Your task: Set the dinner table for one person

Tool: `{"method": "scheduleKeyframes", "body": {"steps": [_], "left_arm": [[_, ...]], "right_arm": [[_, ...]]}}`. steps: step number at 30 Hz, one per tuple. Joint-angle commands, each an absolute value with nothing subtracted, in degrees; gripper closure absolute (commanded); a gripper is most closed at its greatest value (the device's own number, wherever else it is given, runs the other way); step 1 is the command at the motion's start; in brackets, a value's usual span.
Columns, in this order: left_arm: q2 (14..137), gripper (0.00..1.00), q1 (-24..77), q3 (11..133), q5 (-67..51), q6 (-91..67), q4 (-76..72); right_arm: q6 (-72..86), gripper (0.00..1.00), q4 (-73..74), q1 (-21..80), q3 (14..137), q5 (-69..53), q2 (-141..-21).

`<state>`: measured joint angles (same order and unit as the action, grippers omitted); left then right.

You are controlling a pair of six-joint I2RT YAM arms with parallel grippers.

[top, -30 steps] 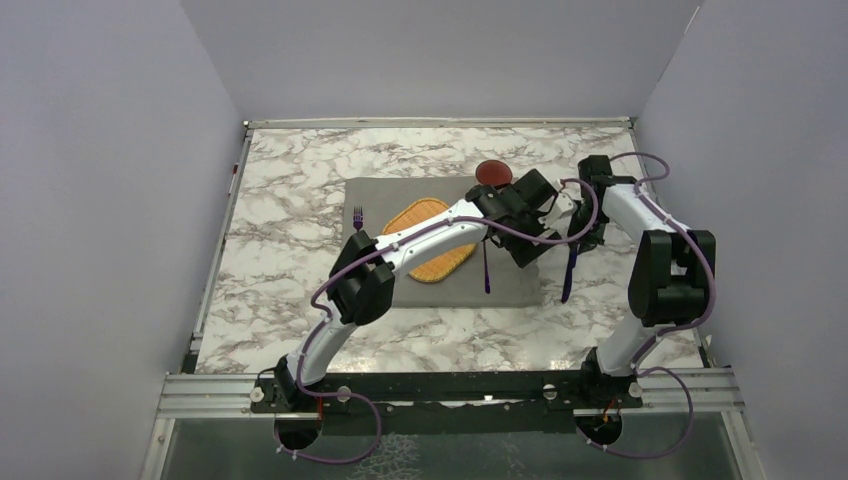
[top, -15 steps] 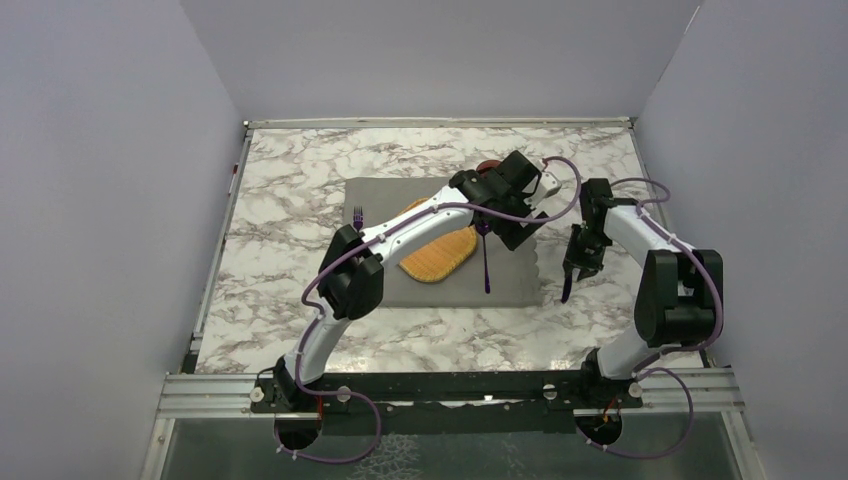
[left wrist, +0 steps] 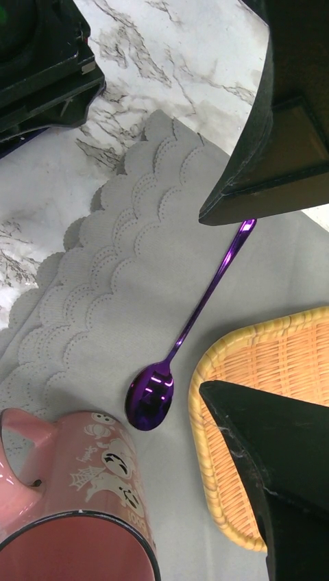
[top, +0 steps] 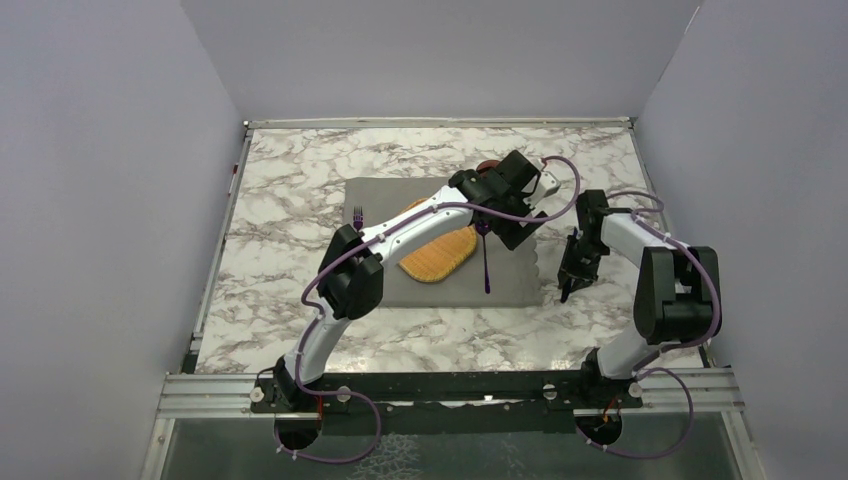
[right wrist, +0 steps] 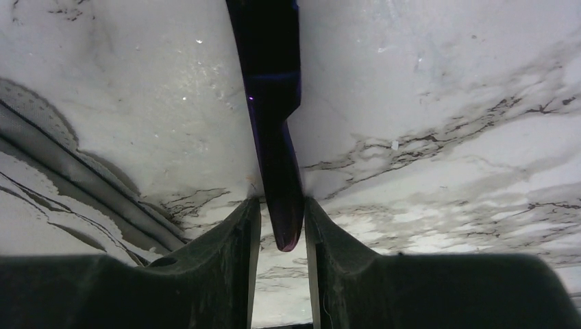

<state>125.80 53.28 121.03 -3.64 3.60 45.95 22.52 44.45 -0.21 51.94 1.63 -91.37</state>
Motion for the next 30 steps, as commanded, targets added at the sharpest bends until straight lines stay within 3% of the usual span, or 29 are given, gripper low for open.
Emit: {"method": "scheduleKeyframes", "body": {"steps": [1, 11, 17, 21, 27, 30], "left_arm": [[122.5, 0.13, 52.95, 120.32, -4.73, 2.89, 44.93], [121.27, 0.13, 52.23, 119.24, -4.9, 2.9, 44.96], [120.61, 0.14, 51.87, 118.8, -4.91, 2.96, 44.92], [120.43, 0.13, 51.76, 118.66, -5.06, 2.9, 44.94], [120.52, 0.13, 51.67, 118.74, -5.18, 2.77, 44.92], [120.55, 0.13, 51.62, 118.83, -5.42, 2.64, 44.83]], "right_arm": [[23.27, 0.65, 42.05, -0.35, 52.04, 0.44, -94.0], [22.9, 0.65, 40.96, -0.35, 53.56, 2.11, -98.93], [23.76, 0.7, 38.89, -0.35, 52.05, 2.18, -100.55], [23.91, 0.76, 38.81, -0.35, 51.73, 1.98, -100.82], [24.17, 0.99, 39.55, -0.35, 51.42, 2.37, -99.58], [24.4, 0.99, 40.36, -0.31, 51.34, 2.59, -98.27]]}}
